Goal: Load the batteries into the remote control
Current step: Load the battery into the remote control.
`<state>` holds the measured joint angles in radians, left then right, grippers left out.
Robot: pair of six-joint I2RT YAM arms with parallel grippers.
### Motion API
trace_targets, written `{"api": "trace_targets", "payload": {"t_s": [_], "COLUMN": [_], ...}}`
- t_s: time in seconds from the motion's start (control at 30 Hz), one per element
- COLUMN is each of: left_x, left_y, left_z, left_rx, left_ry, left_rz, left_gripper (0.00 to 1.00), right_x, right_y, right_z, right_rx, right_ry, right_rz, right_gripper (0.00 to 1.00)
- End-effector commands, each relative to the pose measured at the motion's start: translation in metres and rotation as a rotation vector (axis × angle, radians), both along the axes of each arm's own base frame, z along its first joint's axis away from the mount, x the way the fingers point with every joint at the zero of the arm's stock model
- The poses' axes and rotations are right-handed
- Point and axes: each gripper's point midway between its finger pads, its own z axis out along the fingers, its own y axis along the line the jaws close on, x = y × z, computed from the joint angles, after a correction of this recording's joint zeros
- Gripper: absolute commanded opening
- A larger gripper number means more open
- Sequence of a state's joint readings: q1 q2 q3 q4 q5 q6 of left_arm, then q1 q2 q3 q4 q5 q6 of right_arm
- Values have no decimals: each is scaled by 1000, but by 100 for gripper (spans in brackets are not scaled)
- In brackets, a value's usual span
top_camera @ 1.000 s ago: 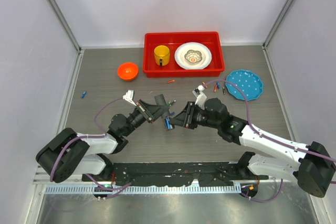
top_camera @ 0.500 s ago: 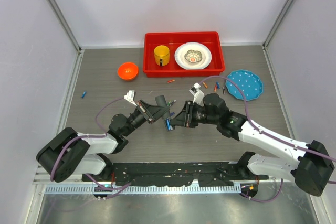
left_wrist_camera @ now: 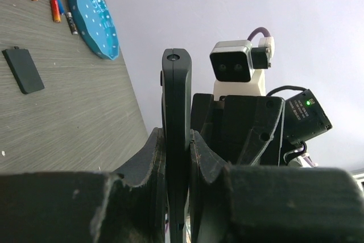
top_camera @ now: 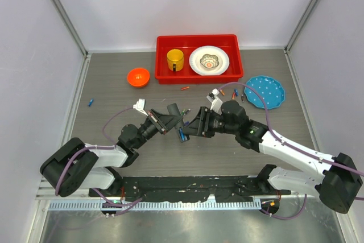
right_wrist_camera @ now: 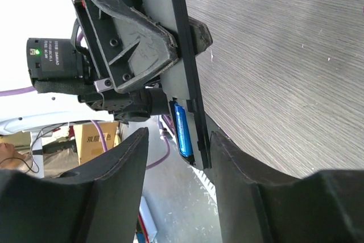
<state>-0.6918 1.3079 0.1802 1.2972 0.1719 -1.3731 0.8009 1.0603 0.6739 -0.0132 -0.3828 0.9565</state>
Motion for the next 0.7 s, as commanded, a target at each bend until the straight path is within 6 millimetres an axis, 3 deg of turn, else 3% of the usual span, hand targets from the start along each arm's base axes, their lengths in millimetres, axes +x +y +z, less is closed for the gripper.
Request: {"api": "trace_targets", "payload": {"t_s": [0.0, 0.33, 0.67], "left_x": [5, 8, 9], "left_y": [9, 21, 22], "left_z": [24, 33, 33], "left_rx": [-51, -42, -38], "left_ry": [-99, -155, -161], "left_rz": [65, 179, 192], "left_gripper": [0, 0, 0], "right_x": [6, 17, 22], "right_y": [5, 6, 9], "right_z": [32, 8, 8], "right_rx": [122, 146, 153], "right_ry": [-10, 124, 128], "right_rz": [-41, -151, -163], "right_gripper": [54, 55, 61]}}
